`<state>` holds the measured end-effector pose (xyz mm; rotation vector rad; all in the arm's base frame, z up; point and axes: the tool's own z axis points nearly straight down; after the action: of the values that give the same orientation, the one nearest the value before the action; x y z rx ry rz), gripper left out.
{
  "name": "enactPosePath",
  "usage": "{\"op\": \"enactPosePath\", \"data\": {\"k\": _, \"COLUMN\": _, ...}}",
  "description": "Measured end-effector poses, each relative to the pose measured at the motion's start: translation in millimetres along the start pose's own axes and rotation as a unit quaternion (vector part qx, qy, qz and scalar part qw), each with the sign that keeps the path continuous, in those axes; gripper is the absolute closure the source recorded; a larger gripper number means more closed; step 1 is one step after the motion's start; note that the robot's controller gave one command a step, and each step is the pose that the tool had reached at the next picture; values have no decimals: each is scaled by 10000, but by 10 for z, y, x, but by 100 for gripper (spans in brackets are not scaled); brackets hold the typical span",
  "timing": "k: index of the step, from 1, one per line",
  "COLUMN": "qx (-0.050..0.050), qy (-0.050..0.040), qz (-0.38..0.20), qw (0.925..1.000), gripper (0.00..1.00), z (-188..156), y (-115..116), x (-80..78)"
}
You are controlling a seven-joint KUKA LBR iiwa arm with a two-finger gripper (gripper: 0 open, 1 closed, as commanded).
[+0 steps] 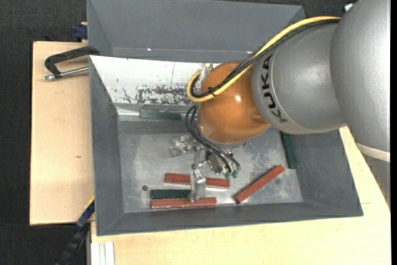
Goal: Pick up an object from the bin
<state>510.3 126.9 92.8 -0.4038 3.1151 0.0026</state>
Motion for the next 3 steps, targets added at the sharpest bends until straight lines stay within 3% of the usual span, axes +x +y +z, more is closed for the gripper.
{"op": "enactPosePath", "data": {"k": 1, "qx": 5, "qy": -28, "qz": -678, "qw": 9977, "gripper": 100, "z": 193, "y": 56, "x": 70}}
{"op": "enactPosePath", "data": {"k": 2, "qx": 4, "qy": -28, "qz": -678, "qw": 9977, "gripper": 100, "z": 193, "y": 56, "x": 69}}
{"op": "enactPosePath", "data": {"k": 3, "qx": 0, "qy": 5, "qz": -769, "qw": 9970, "gripper": 100, "z": -352, "y": 64, "x": 70}}
